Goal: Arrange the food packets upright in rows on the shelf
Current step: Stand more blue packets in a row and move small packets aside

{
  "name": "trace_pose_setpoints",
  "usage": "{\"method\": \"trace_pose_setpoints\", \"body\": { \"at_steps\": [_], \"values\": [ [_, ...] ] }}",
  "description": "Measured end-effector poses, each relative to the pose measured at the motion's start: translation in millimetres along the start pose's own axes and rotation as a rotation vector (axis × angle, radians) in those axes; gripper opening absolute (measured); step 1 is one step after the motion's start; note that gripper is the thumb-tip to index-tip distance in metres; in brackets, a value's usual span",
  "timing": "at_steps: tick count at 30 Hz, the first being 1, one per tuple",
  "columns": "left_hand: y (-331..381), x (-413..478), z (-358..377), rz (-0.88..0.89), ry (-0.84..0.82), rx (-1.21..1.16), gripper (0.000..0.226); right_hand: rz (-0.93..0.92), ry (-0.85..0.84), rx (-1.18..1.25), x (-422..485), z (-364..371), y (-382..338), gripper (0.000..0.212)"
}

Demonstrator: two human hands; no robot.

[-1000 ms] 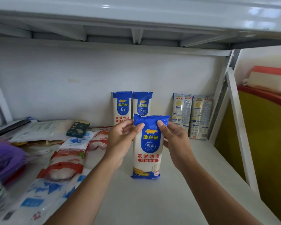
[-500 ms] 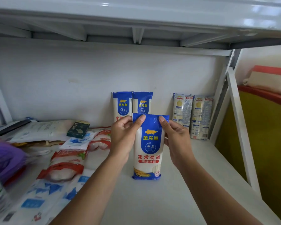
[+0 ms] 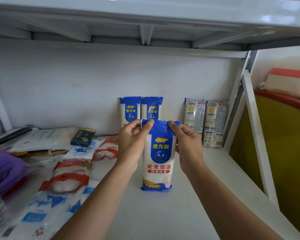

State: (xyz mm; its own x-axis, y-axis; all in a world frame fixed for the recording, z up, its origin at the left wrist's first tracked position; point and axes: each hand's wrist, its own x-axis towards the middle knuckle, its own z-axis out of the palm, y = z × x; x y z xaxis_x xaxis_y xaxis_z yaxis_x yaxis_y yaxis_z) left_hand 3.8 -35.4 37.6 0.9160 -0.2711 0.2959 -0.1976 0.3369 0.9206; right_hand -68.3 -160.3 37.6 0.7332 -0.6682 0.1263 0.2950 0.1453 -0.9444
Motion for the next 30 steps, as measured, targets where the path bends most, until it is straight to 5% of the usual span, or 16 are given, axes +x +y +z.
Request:
{"method": "trace_pose_setpoints", "body": {
  "at_steps": [16,21,30],
  "values": [
    [-2.1,9.2,-3.4,-0.126,-0.008,-0.07,0.031,-0.016,-0.009,-0.021,4.1,-0.1,-1.0,0.022],
    [-6.1,8.3,-13.1,-0.16,-0.157,-0.022,0.028,0.009,-0.098,-0.077,4.9,-9.1,-1.1,0.036],
    [-17.6,4.6,-19.8,-0.171,-0.273,0.193,0.035,0.176,-0.376,-0.661,-10.4,-44.4,40.0,0.024]
  ]
}}
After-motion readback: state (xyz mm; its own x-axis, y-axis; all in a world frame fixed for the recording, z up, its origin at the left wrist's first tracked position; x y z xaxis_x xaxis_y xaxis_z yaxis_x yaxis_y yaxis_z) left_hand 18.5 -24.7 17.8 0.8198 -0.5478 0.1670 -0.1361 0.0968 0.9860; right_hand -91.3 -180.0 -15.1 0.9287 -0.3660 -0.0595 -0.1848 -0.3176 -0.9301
